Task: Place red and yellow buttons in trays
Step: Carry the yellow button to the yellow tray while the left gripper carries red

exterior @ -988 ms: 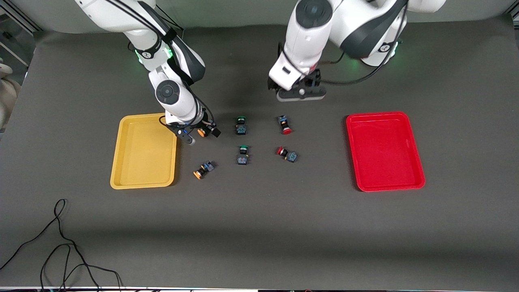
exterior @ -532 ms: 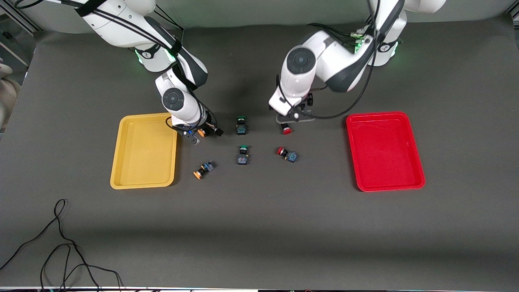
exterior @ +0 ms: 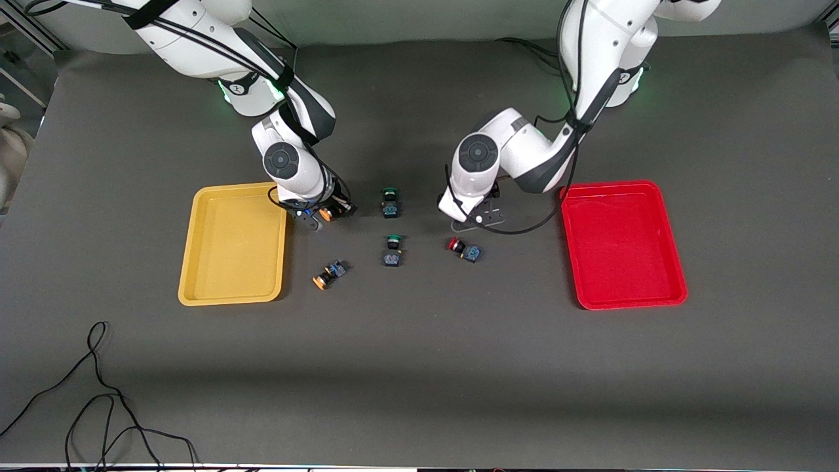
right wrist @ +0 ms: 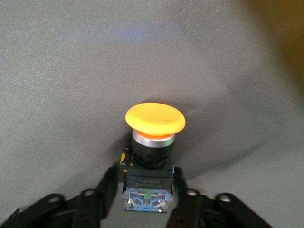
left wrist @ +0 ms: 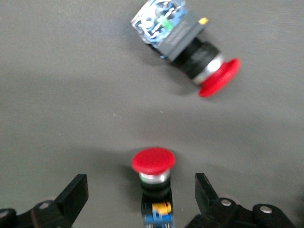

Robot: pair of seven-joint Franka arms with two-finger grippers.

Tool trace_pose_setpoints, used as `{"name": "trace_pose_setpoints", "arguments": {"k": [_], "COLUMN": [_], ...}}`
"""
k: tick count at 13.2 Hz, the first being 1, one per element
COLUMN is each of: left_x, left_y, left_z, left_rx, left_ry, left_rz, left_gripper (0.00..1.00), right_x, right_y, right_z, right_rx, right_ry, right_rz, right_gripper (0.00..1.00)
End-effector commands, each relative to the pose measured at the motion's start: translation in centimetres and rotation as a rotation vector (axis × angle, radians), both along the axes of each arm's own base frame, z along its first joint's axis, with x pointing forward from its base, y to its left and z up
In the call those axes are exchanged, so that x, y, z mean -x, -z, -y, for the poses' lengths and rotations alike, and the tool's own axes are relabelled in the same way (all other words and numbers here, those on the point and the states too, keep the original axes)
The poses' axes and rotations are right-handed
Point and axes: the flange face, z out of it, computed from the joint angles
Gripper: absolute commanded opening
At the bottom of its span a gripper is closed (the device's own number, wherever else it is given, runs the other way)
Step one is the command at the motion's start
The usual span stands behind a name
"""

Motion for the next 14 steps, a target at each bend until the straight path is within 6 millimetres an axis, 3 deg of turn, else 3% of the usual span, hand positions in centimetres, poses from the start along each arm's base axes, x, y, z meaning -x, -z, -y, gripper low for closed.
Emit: {"name": "trace_pose_setpoints", "arguments": {"k": [1, 3, 5, 6, 8, 9, 11, 13, 14], "left_x": [0.4, 0.5, 1.4, 1.8, 1.8, 1.8, 1.2, -0.1, -1.9], "left_y": [0.6, 0.6, 0.6, 0.6, 0.6, 0.6, 0.4, -0.9, -2.8], "left_z": [0.6, 0.9, 1.8, 2.1, 2.2, 2.1, 1.8, 1.0, -0.3], "left_rx": [-0.019, -0.026, -0.031, -0.032, -0.032, -0.034, -0.033, -0.031, -0.022], "left_ry": [-0.045, -0.1, -0.114, -0.116, -0.116, -0.116, -0.127, -0.133, -0.159], "left_rz": [0.02, 0.019, 0.019, 0.018, 0.017, 0.017, 0.017, 0.027, 0.049], "left_gripper": [1.0, 0.95, 0.87, 0.78, 0.47, 0.29, 0.0, 0.0, 0.0], "right_x": [-0.3, -0.8, -2.3, -3.3, -5.2, -6.8, -9.3, -11.1, -11.2], "right_y": [-0.5, -1.1, -3.3, -5.0, -10.0, -12.9, -18.6, -21.8, -22.5], "right_z": [0.0, -0.2, -0.6, -0.7, -0.7, 0.2, 3.2, 9.7, 12.5], "right_rx": [0.006, 0.006, 0.023, 0.036, 0.075, 0.09, 0.098, 0.09, 0.052], "right_ry": [0.017, 0.018, 0.017, 0.017, 0.018, 0.025, 0.027, -0.005, -0.002], "right_rz": [0.013, 0.019, 0.013, 0.013, 0.003, 0.01, 0.044, 0.064, 0.05], "right_gripper": [0.07, 0.04, 0.02, 0.02, 0.02, 0.02, 0.02, 0.02, 0.02]}}
